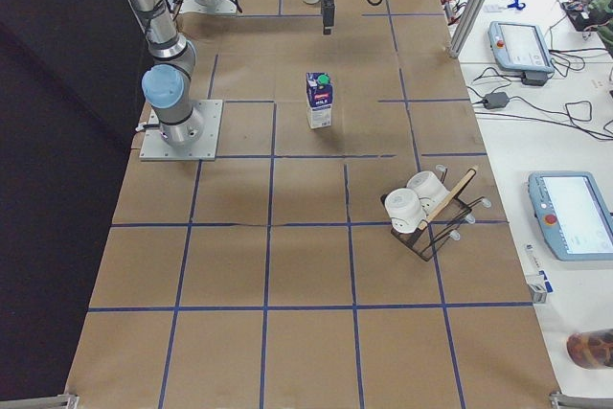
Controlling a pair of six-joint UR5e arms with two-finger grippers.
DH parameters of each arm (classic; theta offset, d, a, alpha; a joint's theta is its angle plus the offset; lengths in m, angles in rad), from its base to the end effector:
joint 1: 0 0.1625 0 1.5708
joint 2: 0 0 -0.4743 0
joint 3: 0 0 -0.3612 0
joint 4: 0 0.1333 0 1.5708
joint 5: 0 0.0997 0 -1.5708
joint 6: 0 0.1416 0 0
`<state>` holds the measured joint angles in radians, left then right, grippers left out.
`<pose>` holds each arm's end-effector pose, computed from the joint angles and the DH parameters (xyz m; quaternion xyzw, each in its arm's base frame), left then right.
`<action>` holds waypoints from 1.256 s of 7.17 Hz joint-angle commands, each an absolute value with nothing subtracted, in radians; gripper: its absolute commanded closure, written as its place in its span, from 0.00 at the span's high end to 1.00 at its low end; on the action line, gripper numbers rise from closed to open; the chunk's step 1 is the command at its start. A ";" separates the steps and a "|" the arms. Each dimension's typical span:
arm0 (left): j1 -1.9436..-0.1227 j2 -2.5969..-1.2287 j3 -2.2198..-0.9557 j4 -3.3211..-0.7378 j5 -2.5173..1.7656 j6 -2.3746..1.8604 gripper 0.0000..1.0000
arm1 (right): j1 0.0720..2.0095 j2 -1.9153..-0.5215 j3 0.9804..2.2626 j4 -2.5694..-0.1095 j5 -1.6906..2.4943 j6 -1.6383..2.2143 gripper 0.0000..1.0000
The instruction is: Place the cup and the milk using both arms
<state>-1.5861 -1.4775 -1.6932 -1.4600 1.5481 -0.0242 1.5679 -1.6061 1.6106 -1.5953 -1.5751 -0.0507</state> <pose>-0.1430 -0.4256 0.4913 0.0040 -0.9991 0.0406 0.0121 0.1314 -0.4473 0.4953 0.0239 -0.9997 0.0099 0.0024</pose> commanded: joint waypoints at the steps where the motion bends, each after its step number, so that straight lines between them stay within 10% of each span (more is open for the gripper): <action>1: -1.586 -1.476 -1.692 -1.459 1.549 -0.029 1.00 | 1.569 -1.606 1.611 -1.595 -1.574 -0.051 1.00; 9: -1.574 -1.543 -1.694 -1.450 1.538 0.036 1.00 | 1.569 -1.608 1.611 -1.595 -1.574 -0.049 1.00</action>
<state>-1.5784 -1.5215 -1.6886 -1.4584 1.5308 -0.0067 1.5692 -1.6076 1.6107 -1.5954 -1.5739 -0.0497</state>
